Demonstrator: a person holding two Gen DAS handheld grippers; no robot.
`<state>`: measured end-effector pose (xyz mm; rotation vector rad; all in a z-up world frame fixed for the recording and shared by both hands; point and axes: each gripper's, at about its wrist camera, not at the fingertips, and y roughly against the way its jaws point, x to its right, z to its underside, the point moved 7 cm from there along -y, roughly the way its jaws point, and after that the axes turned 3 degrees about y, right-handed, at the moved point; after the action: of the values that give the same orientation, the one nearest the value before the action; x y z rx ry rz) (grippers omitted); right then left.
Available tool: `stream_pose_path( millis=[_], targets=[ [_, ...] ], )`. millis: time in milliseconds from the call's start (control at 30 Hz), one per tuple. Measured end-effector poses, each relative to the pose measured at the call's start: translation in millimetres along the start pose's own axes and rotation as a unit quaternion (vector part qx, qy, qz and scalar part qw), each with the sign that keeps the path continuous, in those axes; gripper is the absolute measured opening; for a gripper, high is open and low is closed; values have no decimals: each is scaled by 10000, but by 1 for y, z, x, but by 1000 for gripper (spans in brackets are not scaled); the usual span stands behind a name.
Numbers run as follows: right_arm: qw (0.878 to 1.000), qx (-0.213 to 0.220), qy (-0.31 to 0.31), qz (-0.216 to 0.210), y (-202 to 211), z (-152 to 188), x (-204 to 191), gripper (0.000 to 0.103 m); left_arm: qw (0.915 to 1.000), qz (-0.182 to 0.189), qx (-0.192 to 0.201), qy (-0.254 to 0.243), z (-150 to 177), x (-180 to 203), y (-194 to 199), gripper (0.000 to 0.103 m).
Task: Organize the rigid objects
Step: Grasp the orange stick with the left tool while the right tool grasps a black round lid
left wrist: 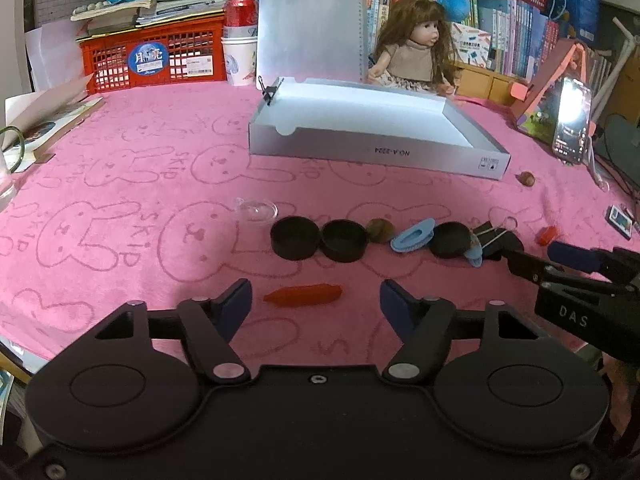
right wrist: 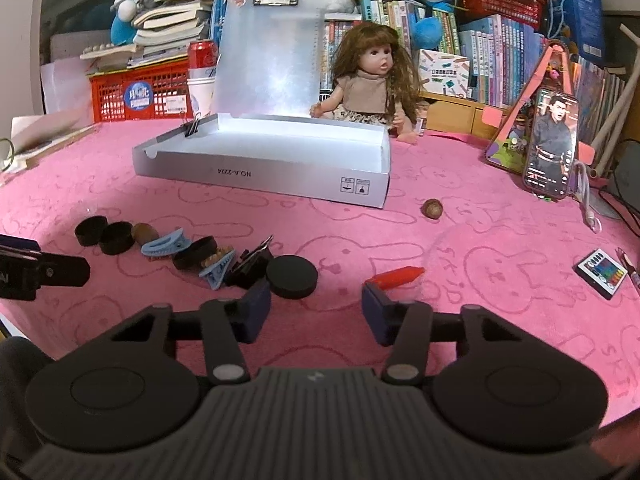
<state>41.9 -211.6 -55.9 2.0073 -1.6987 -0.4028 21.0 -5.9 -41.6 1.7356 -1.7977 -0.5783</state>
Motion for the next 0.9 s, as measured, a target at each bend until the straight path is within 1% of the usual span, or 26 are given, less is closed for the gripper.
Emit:
stream_pose_path(
  millis=[67, 200, 233, 300, 367, 500, 533, 733, 900],
  targets=[
    [10000, -7, 50, 1, -2, -1, -2, 53, 10000, -15, 60, -38, 2, 1, -4, 66],
    [9999, 16, 150, 30, -7, -4, -6, 52, 9995, -169, 240, -69, 6, 3, -9, 65],
    [9999, 29, 155, 32, -8, -5, -6, 52, 9993, -218, 274, -97, 6, 3, -9, 64],
    [9999, 38, 160, 39, -10, -7, -6, 50, 9988, -300, 354, -180, 7, 4, -10, 48],
    [9999, 53, 161, 11, -12, -8, -7, 47, 9985, -308, 411, -196, 6, 3, -10, 43],
    [9998, 92, 143, -113, -15, -9, -9, 39, 9984, -285, 457, -180, 6, 2, -10, 42],
    [9998, 91, 121, -143, -15, -9, -10, 35, 9983, -291, 463, -183, 6, 2, -10, 42],
    [9998, 106, -48, -168, -13, -12, -9, 34, 9982, -229, 505, -219, 2, 3, -6, 42],
    [9998, 135, -87, -75, -7, -17, -5, 33, 9978, -209, 554, -293, -11, 5, -2, 42]
  ],
)
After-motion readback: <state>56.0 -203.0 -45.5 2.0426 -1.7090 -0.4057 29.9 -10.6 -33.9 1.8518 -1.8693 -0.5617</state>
